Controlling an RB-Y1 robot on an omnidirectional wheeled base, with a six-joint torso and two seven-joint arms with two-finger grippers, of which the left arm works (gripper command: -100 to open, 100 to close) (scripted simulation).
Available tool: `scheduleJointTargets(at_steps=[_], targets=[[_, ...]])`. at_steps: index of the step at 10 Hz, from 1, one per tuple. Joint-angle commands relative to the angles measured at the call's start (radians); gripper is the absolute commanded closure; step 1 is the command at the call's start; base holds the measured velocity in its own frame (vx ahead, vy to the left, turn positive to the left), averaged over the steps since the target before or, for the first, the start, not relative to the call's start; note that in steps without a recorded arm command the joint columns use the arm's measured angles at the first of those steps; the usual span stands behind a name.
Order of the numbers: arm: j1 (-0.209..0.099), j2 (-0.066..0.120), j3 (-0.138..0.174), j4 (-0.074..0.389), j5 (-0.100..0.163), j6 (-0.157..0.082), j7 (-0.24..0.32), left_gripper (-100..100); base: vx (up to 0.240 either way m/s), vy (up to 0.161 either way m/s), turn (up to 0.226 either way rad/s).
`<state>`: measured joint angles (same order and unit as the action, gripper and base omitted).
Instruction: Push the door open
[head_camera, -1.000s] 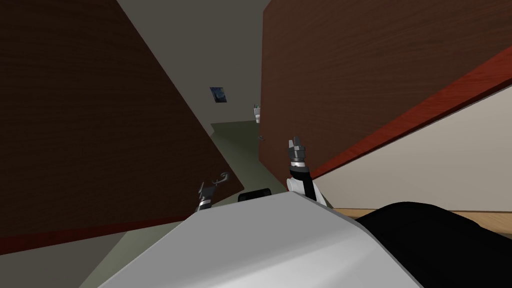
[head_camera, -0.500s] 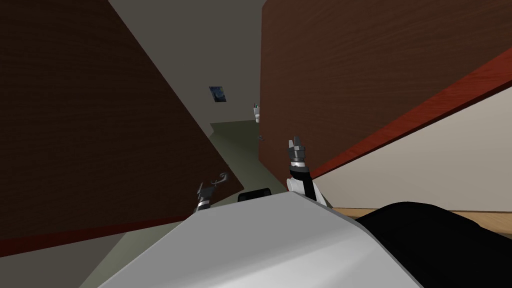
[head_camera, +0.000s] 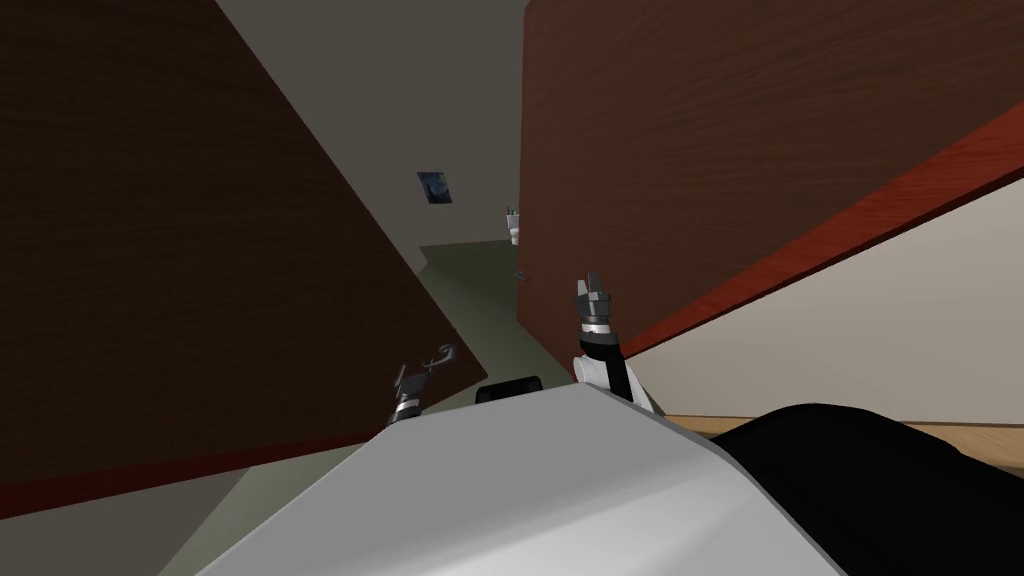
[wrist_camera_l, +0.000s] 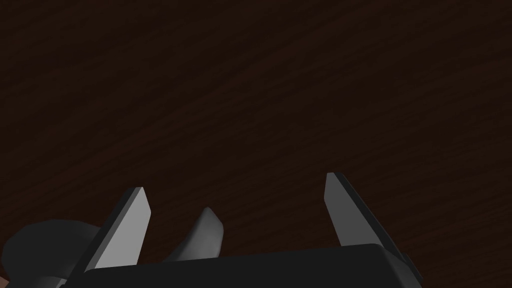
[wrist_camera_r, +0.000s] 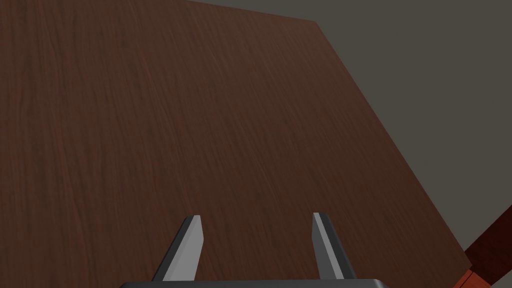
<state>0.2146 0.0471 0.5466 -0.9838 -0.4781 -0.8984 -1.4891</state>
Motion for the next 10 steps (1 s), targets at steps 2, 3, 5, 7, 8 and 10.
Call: scheduleJointTargets(at_steps=[2,3,5,7,8,10], targets=[[-0.009,0.022,0.022,-0.031,0.041,-0.017,0.051,100,-0.002,0.015,-0.029],[-0.009,0.022,0.022,-0.031,0.041,-0.017,0.059,100,0.021,0.012,-0.015],[-0.009,0.022,0.022,-0.031,0.041,-0.017,0.059,100,0.009,0.000,-0.006],[-0.009,0.022,0.022,-0.031,0.041,-0.017,0.059,100,0.003,0.002,0.006],[-0.009,0.022,0.022,-0.031,0.041,-0.017,0.059,100,-0.003,0.008,-0.025],[-0.009,0.022,0.022,-0.031,0.041,-0.017,0.059,100,0.001,0.003,-0.002]])
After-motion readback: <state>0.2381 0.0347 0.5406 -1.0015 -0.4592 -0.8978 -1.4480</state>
